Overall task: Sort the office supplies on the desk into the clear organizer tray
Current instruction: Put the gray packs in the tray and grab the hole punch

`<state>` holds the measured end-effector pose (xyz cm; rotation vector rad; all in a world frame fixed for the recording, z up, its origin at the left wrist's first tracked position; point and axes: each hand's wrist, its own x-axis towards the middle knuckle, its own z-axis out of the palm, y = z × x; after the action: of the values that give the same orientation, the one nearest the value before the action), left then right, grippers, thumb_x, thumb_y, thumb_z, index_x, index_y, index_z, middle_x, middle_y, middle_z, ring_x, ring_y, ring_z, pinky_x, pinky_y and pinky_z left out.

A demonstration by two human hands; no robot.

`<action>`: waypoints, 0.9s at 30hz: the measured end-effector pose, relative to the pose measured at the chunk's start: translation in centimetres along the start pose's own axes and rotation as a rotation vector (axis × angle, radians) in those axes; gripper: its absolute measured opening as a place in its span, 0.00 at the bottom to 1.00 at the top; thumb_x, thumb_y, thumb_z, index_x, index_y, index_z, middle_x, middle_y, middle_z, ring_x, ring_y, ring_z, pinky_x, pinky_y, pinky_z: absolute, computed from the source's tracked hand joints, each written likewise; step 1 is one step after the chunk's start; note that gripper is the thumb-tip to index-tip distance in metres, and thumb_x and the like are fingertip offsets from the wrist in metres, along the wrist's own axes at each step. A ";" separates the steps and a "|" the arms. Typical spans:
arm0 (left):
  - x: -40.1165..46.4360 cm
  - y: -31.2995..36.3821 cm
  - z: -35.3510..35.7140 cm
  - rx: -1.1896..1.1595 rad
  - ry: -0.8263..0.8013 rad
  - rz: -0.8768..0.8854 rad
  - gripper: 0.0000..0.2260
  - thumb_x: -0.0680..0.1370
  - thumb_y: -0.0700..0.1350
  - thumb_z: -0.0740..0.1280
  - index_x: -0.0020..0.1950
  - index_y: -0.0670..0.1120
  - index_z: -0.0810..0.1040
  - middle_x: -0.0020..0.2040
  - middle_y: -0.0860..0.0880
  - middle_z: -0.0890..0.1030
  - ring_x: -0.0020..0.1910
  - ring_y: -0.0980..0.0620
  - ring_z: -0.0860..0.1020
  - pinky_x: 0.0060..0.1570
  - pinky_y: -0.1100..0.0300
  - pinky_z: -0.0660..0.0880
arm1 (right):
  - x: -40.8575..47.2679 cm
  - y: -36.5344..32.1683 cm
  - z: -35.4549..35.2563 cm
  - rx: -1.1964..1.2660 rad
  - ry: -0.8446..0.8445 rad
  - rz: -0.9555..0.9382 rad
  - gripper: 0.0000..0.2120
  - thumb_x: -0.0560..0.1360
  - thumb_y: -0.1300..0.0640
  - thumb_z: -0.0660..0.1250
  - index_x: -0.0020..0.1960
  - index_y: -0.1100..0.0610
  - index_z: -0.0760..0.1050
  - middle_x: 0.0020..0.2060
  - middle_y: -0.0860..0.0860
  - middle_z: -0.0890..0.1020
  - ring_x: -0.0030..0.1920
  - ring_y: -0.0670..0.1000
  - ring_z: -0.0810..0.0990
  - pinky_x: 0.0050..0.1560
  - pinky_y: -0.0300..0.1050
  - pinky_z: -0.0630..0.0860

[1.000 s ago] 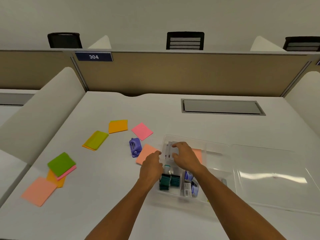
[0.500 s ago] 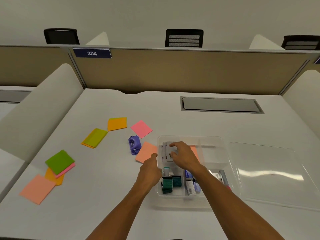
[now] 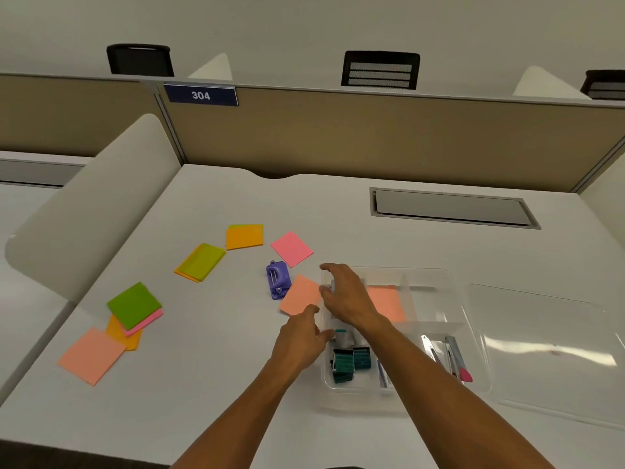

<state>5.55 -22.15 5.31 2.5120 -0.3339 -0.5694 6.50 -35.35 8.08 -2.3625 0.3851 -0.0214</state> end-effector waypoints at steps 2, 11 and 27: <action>0.2 -0.7 -0.6 -0.015 0.028 -0.016 0.25 0.75 0.63 0.65 0.69 0.53 0.69 0.59 0.51 0.81 0.53 0.50 0.81 0.55 0.55 0.76 | 0.3 -1.0 0.7 -0.026 -0.021 -0.028 0.24 0.78 0.54 0.66 0.73 0.50 0.65 0.72 0.50 0.68 0.71 0.54 0.68 0.70 0.50 0.66; 1.1 -6.7 -5.1 -0.045 0.146 -0.110 0.23 0.76 0.60 0.65 0.67 0.50 0.73 0.60 0.50 0.80 0.55 0.51 0.79 0.55 0.56 0.75 | 1.4 -4.3 4.6 -0.055 -0.142 -0.090 0.24 0.78 0.57 0.65 0.73 0.55 0.66 0.70 0.55 0.72 0.66 0.55 0.72 0.64 0.45 0.68; 1.8 -19.2 -11.9 -0.023 0.454 -0.296 0.18 0.75 0.52 0.70 0.62 0.47 0.77 0.67 0.44 0.70 0.66 0.39 0.68 0.61 0.44 0.69 | 5.1 -6.4 8.5 -0.210 -0.246 -0.021 0.30 0.75 0.59 0.67 0.74 0.57 0.61 0.66 0.56 0.67 0.59 0.57 0.74 0.60 0.50 0.75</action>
<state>14.87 -1.59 3.27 2.5920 0.2144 -0.0953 14.18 -26.74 5.71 -2.5366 0.2532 0.3105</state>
